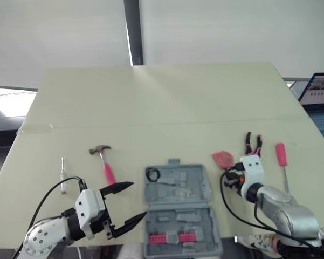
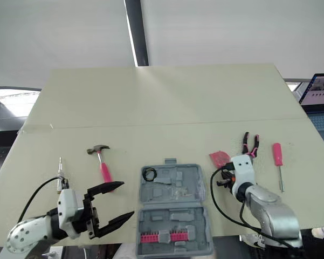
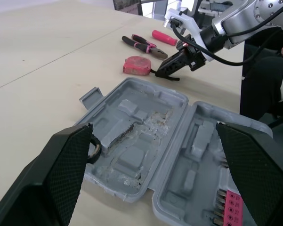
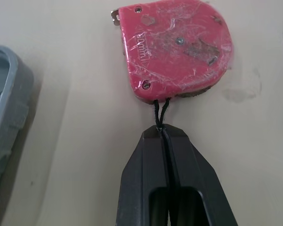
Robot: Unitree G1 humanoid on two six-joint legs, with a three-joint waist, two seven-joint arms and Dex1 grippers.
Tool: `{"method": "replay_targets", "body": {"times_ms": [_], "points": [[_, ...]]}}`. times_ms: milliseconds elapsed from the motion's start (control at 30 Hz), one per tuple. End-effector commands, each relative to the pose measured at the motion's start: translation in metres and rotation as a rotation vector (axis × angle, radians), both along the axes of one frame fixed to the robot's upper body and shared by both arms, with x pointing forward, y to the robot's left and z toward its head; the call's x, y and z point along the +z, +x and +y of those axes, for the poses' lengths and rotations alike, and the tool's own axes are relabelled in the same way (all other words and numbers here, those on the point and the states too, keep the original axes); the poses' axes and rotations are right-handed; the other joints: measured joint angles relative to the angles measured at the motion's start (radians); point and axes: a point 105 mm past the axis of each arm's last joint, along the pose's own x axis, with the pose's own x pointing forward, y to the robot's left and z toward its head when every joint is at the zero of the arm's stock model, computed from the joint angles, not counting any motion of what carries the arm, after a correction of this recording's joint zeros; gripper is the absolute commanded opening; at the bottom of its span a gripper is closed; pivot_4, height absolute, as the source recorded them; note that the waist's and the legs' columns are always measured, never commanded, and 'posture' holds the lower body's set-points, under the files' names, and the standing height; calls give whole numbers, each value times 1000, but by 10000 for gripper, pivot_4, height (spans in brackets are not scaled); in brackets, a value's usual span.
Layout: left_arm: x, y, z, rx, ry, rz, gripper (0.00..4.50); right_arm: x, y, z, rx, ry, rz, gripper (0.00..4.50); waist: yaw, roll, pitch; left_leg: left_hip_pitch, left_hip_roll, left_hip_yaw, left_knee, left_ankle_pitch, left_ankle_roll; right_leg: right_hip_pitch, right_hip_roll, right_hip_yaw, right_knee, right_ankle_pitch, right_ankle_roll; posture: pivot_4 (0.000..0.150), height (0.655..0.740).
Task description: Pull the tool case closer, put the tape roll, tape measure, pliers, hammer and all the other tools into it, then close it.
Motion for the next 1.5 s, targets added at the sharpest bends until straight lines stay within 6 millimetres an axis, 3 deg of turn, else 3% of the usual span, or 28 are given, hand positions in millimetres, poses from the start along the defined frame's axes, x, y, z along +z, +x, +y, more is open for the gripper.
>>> {"method": "replay_targets", "body": {"times_ms": [33,433,1500], "points": [[6,-4,-4,-60,-5,-15,45000,0,-20,0,4,8,43,360,-1,0,0,0,0,0,0,0,0,0,0,0,0,0,0,1500,7373],[-4,-4,-6,-146,-3,-4,45000,-1,-75,7,-6,33,151,360,-1,1,0,0,0,0,-1,0,0,0,0,1,0,0,0,1500,7373],[-25,-9,-3,-166,-3,-24,45000,-9,-101,23,82,63,293,360,-1,1,0,0,0,0,-1,0,0,-1,0,1,0,0,0,1500,7373]]}}
